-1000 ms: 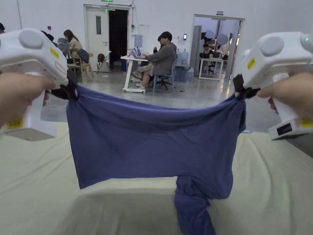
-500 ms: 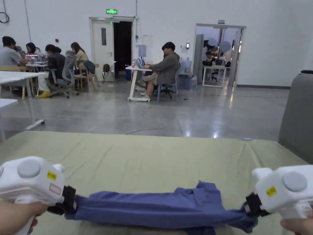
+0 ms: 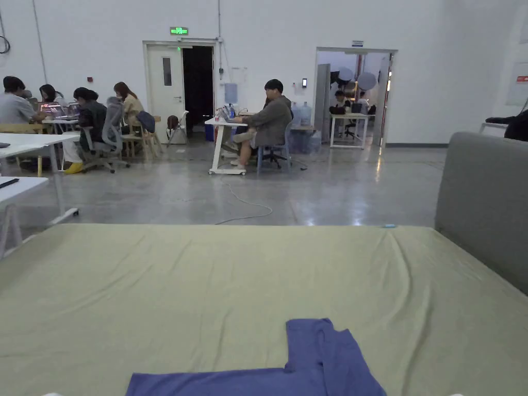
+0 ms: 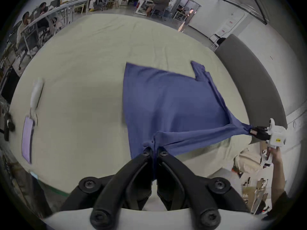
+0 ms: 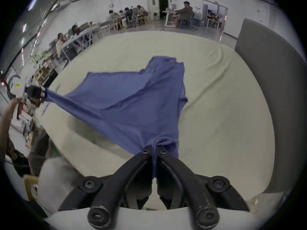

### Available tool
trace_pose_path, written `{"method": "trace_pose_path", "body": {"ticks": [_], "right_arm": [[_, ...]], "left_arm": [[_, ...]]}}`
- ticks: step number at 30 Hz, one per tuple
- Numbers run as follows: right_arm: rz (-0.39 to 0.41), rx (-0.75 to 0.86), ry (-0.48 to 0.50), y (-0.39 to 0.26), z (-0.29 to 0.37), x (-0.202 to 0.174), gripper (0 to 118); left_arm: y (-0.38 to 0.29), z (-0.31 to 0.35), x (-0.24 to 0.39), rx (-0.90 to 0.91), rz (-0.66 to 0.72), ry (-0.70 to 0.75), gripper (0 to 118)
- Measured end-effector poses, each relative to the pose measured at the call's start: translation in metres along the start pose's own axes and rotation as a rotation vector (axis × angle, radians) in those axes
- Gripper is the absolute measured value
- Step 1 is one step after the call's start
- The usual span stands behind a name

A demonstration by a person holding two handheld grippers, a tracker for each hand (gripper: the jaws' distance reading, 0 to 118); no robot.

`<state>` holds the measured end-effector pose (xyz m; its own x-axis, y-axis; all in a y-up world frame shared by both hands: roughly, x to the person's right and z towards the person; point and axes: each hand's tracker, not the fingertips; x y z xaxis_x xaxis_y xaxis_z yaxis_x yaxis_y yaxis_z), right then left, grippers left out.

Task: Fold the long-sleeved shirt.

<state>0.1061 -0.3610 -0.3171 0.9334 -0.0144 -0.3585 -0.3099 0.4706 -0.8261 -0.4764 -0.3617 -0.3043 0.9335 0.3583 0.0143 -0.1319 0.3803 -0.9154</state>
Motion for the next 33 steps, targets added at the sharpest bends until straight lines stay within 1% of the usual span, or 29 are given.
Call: {"method": "trace_pose_path", "body": {"ticks": [4,8,9,10,12,15,19,21,22,23,24,25,26,27,28,29,30,31,32,33], "right_arm": [[0.028,-0.052,-0.022,-0.05,-0.013,-0.014,0],[-0.018,-0.086,-0.006,-0.082,-0.035,-0.014,0],[-0.022,-0.105,0.008,-0.087,-0.041,-0.014,0],[-0.019,-0.11,-0.004,-0.092,-0.045,-0.013,0],[-0.02,-0.116,-0.018,-0.097,-0.052,-0.013,0],[-0.058,-0.145,-0.005,-0.101,-0.063,-0.014,0],[-0.055,-0.189,-0.017,-0.107,-0.083,-0.017,0],[-0.066,-0.185,-0.021,-0.106,-0.086,-0.016,0],[-0.081,-0.186,-0.018,-0.104,-0.085,-0.015,3],[-0.1,-0.187,-0.013,-0.101,-0.084,-0.013,7],[-0.092,-0.186,-0.017,-0.096,-0.078,-0.012,13],[-0.105,-0.152,-0.03,-0.089,-0.064,-0.011,38],[-0.103,-0.095,-0.045,-0.083,-0.049,-0.007,71],[-0.099,-0.034,-0.059,-0.077,-0.03,-0.006,99],[-0.098,0.038,-0.058,-0.07,-0.009,-0.005,113],[-0.106,0.114,-0.045,-0.062,0.011,-0.004,113],[-0.121,0.153,-0.022,-0.056,0.023,-0.005,113],[-0.131,0.18,0.012,-0.051,0.032,-0.005,113],[-0.154,0.186,0.051,-0.046,0.036,-0.007,113],[-0.171,0.171,0.079,-0.043,0.035,-0.008,110]], "left_arm": [[-0.056,-0.012,-0.009,-0.057,-0.003,0.011,0],[-0.092,-0.033,-0.027,-0.091,0.048,0.012,0],[-0.098,-0.037,-0.03,-0.094,0.059,0.011,0],[-0.104,-0.038,-0.031,-0.1,0.062,0.006,0],[-0.111,-0.042,-0.033,-0.098,0.064,0.004,0],[-0.119,-0.055,-0.035,-0.121,0.067,0.023,0],[-0.13,-0.076,-0.038,-0.146,0.074,0.057,0],[-0.132,-0.078,-0.041,-0.111,0.115,0.038,0],[-0.131,-0.078,-0.044,-0.117,0.147,0.03,0],[-0.129,-0.077,-0.045,-0.121,0.167,0.018,0],[-0.125,-0.073,-0.045,-0.13,0.163,0.023,1],[-0.119,-0.059,-0.041,-0.11,0.169,0.035,20],[-0.112,-0.041,-0.034,-0.013,0.152,0.1,54],[-0.106,-0.024,-0.028,0.079,0.117,0.117,86],[-0.103,-0.001,-0.022,0.191,0.089,0.108,108],[-0.099,0.017,-0.015,0.279,0.073,0.08,112],[-0.095,0.028,-0.008,0.324,0.065,0.054,112],[-0.09,0.035,-0.001,0.304,0.058,0.004,111],[-0.085,0.037,0.003,0.236,0.058,-0.042,109],[-0.085,0.036,0.008,0.202,0.048,-0.053,93]]}}
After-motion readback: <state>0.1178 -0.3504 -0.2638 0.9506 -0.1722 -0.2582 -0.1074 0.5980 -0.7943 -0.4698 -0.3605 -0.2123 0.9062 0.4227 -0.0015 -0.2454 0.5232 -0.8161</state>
